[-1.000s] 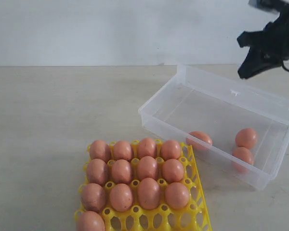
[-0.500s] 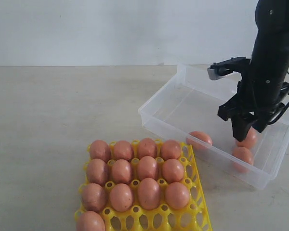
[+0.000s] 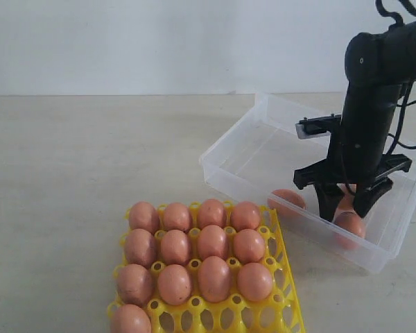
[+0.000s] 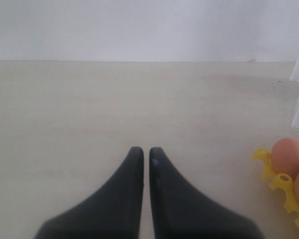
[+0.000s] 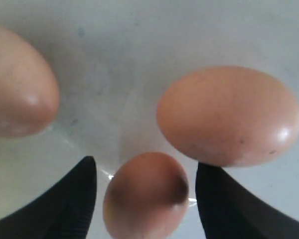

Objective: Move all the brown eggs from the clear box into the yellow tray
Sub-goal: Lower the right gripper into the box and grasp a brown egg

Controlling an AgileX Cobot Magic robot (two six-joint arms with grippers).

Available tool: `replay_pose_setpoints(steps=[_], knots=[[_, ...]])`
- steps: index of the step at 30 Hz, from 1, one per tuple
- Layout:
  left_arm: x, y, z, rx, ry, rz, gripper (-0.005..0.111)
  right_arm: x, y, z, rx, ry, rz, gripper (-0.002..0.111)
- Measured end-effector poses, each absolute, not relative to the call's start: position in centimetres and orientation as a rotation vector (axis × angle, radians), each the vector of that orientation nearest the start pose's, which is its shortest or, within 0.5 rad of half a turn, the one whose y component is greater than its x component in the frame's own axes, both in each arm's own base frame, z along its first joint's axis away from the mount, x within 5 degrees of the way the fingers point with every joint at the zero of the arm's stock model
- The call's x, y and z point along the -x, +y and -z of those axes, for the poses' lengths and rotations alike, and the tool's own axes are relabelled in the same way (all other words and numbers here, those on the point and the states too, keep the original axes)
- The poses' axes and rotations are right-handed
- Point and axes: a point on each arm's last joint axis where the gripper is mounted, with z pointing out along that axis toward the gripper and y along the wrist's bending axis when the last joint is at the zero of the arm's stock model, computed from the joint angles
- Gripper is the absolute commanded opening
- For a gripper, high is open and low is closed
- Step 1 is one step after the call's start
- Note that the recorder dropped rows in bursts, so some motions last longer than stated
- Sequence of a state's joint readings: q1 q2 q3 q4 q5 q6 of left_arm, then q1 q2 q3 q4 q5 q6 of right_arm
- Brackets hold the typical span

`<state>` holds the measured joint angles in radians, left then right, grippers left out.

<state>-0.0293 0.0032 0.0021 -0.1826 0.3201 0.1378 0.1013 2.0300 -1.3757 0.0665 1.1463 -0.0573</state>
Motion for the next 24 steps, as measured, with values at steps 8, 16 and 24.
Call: replay_pose_setpoints(steps=[8,16,24], knots=[[-5.4,-0.7,-18.4,-0.035,1.804,0.098,0.004,-37.8,4.4,-14.2,0.094,3.207,-0.087,0.051],[-5.4,-0.7,-18.4,-0.035,1.804,0.098,0.004,-38.7,4.4,-14.3,0.168,3.109,-0.087,0.051],[-5.4,-0.7,-18.4,-0.035,1.804,0.098,0.004,-39.6,4.6,-16.4,0.343,3.056,-0.103,0.051]])
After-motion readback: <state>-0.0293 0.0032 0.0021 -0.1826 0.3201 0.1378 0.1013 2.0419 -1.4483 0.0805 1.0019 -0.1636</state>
